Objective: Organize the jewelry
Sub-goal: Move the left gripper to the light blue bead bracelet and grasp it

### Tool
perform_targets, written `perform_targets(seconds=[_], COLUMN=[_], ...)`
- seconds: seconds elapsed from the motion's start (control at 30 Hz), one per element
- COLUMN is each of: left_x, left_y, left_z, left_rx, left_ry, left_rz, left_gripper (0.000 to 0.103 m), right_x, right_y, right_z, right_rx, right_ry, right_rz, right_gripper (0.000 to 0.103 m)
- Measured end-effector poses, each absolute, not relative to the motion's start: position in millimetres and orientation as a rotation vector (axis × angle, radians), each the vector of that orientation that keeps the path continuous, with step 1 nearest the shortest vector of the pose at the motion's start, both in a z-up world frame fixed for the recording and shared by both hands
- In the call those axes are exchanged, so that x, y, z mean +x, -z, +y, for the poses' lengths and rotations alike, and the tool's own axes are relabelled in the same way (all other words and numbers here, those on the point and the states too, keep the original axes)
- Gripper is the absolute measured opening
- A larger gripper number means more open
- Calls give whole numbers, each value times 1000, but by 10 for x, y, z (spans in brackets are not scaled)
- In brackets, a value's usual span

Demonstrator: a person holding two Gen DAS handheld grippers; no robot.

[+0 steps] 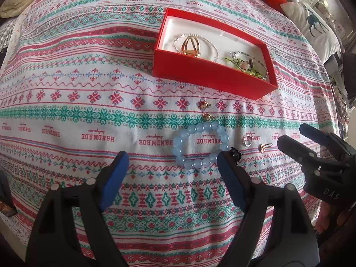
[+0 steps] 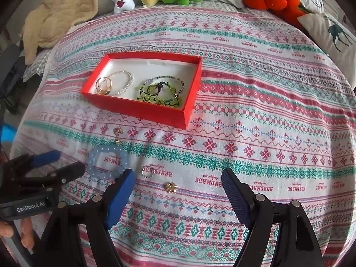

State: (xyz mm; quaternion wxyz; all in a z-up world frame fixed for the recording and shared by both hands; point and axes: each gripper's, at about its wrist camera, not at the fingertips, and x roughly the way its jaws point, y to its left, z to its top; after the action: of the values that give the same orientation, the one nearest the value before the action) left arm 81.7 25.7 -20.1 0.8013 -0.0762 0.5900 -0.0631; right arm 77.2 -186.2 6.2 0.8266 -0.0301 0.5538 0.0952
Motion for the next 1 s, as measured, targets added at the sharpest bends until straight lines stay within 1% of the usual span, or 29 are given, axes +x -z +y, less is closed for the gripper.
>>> perform_targets(seconds=[0.23,0.3,0.4,0.47,0.6,0.7,0.73,0.77,1.0], left_x=[866,881,903,915,961,983,978,981,943], left_y=[294,327,373,410,493,494,490,487,371], left_z=[165,124,84,58,18,0,9,8,176], left_rx=[-175,-170,-160,-149,-99,-80,-72,-67,-89], left_ry=[148,151,152,147,103,88,86,86,88], left_rz=[1286,1291,1301,1307,1305,1289,1284,1281,1249], left_gripper=[81,78,71,62,51,38,27,13,13], right_x=[771,772,770,767,761,753,754,755,744], right_y=[8,25,42,49,66,92,105,118,198], right_z=[-1890,-1897,-1906,-1912,-1917,-1907,-1900,-1891,-1727], right_rx=[-55,-57,-59,-58,-32,-7,2,11,32], right_ry=[-194,-194,-193,-193,-206,-220,-225,-228,-262], right_rz=[1207,1214,1221,1225,1240,1260,1269,1276,1311], right_gripper=[81,81,81,81,81,81,81,81,81])
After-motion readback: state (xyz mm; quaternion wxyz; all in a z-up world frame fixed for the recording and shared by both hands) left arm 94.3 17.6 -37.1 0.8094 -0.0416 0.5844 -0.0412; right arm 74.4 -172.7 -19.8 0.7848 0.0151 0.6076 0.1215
